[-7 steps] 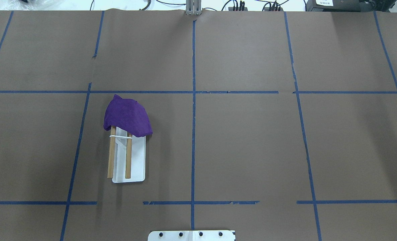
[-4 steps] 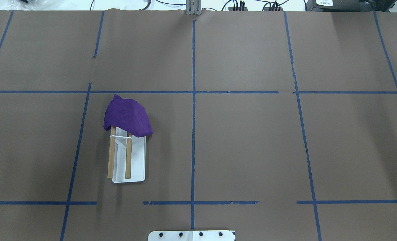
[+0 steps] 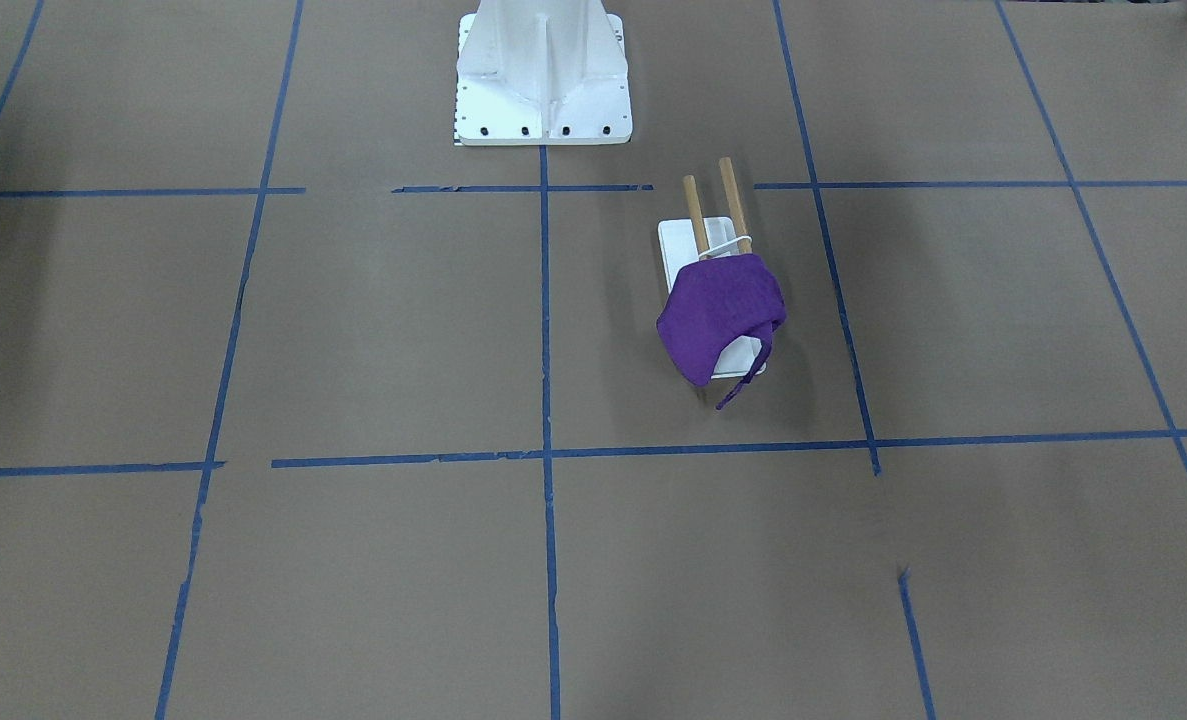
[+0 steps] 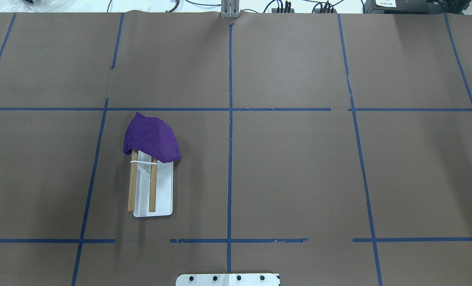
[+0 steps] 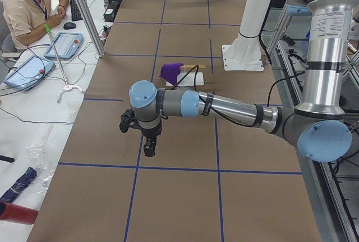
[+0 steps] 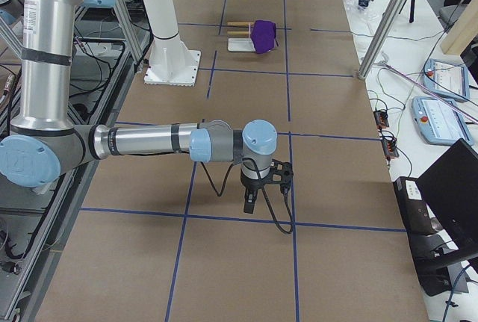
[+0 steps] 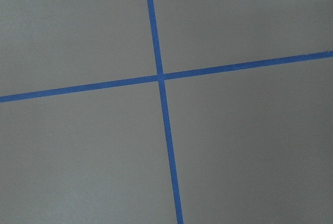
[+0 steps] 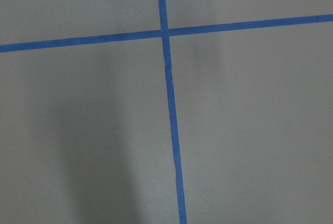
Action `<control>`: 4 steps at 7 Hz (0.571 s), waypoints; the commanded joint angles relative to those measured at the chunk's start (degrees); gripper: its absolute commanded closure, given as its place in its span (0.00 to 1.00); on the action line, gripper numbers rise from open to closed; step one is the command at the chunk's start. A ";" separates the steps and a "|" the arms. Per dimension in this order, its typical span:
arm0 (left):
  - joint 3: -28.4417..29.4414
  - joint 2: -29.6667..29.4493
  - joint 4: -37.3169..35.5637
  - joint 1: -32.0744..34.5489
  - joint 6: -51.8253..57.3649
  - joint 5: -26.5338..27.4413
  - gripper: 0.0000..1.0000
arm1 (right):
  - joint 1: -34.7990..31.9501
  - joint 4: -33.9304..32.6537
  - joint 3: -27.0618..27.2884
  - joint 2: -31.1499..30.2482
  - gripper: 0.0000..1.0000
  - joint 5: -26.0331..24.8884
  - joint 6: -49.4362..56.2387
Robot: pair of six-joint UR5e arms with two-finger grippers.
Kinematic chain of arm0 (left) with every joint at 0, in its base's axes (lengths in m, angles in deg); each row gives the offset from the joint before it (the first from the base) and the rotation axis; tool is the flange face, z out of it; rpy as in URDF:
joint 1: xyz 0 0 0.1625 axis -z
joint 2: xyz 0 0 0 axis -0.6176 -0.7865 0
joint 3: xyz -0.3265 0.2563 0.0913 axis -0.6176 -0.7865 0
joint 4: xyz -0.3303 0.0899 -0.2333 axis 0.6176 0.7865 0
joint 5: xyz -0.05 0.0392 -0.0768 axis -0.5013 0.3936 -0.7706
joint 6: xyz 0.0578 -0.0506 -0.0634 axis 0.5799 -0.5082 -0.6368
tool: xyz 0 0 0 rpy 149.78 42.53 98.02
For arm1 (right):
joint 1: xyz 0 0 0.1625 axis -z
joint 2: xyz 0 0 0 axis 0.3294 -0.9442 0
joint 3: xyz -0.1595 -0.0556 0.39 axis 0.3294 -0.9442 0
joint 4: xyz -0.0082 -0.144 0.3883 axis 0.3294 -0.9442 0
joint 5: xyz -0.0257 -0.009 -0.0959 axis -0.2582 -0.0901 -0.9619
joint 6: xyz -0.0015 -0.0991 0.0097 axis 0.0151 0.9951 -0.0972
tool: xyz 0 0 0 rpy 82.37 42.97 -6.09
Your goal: Hang towel on rack
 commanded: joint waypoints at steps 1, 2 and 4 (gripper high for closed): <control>1.04 0.00 -0.17 -0.05 0.00 0.04 0.00 | 0.00 0.01 -0.02 0.00 0.00 0.00 0.00; 1.39 0.00 -0.18 0.03 0.00 0.04 0.00 | 0.00 -0.08 -0.02 0.00 0.00 0.08 0.00; 1.05 0.87 -0.09 0.03 0.00 0.04 0.00 | 0.00 -0.08 -0.02 0.00 0.00 0.17 0.00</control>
